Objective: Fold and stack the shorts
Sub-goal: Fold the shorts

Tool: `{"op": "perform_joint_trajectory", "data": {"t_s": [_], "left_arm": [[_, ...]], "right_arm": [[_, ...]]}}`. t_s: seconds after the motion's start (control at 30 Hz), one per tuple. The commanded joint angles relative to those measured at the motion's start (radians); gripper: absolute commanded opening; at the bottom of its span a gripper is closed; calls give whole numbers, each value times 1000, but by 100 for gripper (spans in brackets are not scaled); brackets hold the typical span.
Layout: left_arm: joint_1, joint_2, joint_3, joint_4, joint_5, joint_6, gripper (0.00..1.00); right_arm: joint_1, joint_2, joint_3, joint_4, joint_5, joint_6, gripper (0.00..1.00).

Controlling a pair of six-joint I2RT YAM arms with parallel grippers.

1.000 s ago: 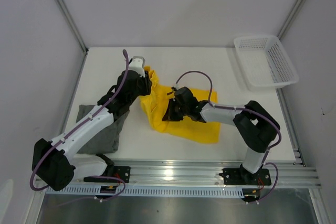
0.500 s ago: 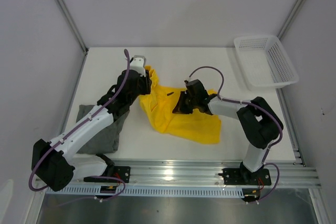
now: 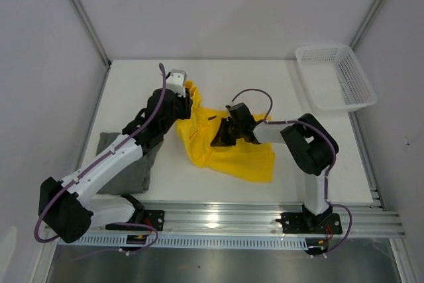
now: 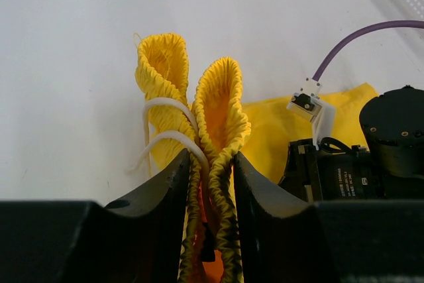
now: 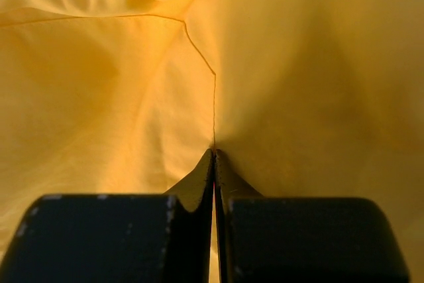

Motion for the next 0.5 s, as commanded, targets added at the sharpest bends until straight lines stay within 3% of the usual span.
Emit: {"op": "perform_joint_trajectory", "data": {"t_s": [0.0,0.47], "left_arm": [[-11,-38,-4,78,0,45,0],[-65,-75,-96,155,-33,79,0]], "right_arm": [[12,36,58,43,-25,16,0],[83,354,306,122,-180,133,0]]}}
